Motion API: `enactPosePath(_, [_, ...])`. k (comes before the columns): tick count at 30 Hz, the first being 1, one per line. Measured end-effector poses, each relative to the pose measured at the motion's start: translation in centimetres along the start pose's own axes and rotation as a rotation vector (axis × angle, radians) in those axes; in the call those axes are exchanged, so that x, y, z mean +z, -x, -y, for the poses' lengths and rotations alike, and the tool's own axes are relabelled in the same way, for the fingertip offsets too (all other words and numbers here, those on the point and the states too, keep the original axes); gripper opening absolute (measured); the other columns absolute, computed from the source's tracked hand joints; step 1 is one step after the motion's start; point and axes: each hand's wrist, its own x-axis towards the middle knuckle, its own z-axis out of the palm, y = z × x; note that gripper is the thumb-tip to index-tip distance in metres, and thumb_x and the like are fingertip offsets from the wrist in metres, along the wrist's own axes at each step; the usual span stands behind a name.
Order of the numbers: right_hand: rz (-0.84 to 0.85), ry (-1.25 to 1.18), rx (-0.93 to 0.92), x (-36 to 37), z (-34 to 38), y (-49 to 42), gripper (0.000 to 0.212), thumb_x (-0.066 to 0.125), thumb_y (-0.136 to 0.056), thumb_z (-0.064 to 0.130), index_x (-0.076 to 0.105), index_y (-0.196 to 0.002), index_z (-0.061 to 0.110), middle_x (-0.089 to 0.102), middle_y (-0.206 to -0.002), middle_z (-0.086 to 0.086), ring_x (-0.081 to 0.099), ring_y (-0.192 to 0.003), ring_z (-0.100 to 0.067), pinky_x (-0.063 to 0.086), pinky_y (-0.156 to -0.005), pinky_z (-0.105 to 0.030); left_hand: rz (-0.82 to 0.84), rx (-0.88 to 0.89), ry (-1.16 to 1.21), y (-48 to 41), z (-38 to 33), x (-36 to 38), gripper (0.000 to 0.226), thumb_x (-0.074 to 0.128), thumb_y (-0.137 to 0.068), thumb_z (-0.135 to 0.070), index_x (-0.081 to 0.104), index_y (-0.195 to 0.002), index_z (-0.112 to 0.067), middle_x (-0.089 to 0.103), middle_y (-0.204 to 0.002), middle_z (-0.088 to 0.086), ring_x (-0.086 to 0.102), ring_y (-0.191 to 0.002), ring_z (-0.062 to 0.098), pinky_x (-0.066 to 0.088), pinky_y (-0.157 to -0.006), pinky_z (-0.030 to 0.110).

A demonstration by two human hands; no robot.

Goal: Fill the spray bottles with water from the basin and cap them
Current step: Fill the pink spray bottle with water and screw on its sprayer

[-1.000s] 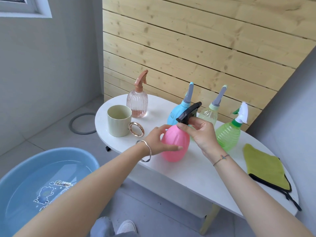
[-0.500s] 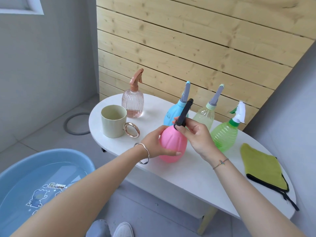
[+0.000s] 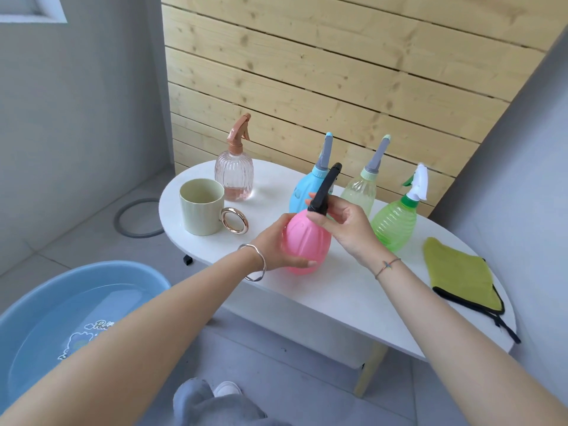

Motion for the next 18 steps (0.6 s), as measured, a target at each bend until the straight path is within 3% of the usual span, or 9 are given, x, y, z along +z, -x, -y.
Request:
enactPosePath(7, [0.049,0.007,0.004,0.0,0.0,0.4,0.030,0.064,-0.089,0.010,0.061,-0.112,0.029,0.066,-0.115,0.010,0.059,-0.113,-0.002,0.042,-0.102,-0.021,-0.006,-0.006,0.031,0.0,0.8,-0.2,0.097,0.090,-0.051,-0.042,0.039,-0.132,-0.028,0.055,-0.122,-0.005,0.056,-0.112,0.019,0.045,-0.101,0.037])
enactPosePath(12, [-0.015,-0.039,0.002,0.4,-0.1,0.4,0.026,0.063,-0.088,0.005,0.062,-0.112,0.015,0.068,-0.107,0.006,0.065,-0.100,-0.001,0.047,-0.088,-0.015,-0.060,0.009,0.059,0.0,1.0,0.2,0.088,0.093,-0.058,-0.031,0.042,-0.129,-0.026,0.057,-0.119,-0.004,0.057,-0.109,0.018,0.047,-0.098,0.034])
enactPosePath(18, [-0.098,-0.045,-0.013,1.1,-0.2,0.7,0.028,0.066,-0.087,0.007,0.063,-0.114,0.015,0.069,-0.107,0.005,0.065,-0.102,-0.004,0.048,-0.091,-0.018,-0.109,-0.010,0.066,0.5,0.7,0.7,0.089,0.092,-0.058,-0.033,0.041,-0.131,-0.030,0.055,-0.119,-0.007,0.056,-0.110,0.017,0.047,-0.097,0.032])
